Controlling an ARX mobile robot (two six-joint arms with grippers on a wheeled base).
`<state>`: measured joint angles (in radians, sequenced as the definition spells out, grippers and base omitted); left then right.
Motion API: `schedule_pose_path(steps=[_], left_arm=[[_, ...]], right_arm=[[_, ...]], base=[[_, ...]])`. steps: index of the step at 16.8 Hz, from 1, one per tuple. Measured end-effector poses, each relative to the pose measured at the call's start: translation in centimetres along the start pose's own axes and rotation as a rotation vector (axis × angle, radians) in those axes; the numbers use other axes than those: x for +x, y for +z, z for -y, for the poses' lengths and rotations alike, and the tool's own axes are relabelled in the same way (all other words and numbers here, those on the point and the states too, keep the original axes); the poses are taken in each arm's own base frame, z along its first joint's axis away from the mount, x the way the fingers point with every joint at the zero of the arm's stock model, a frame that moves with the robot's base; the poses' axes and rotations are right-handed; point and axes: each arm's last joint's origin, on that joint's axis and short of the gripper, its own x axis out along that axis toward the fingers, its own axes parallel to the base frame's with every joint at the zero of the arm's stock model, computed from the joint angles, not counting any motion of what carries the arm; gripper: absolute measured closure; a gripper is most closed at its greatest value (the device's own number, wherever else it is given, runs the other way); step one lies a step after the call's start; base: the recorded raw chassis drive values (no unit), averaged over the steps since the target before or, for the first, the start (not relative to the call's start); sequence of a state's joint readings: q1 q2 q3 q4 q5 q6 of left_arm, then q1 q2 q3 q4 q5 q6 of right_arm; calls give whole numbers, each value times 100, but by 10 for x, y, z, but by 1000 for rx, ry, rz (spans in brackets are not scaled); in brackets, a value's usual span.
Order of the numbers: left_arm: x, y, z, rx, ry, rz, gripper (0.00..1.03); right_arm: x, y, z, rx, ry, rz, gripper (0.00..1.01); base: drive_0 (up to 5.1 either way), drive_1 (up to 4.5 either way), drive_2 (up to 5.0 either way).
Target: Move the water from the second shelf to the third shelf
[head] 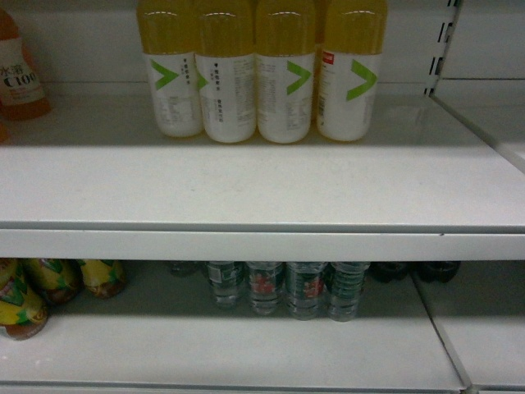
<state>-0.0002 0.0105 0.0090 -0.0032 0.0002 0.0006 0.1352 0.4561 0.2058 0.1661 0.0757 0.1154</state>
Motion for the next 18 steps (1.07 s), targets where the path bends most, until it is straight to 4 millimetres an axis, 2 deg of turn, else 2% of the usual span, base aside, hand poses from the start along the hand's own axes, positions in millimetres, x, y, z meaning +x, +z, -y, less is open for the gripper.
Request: schedule_pose_path(steps=[18], left_arm=[[0,0,0,0,1,0,5]], right_arm=[[0,0,0,-1,6,-4,62]], base=[[-496,250,250]])
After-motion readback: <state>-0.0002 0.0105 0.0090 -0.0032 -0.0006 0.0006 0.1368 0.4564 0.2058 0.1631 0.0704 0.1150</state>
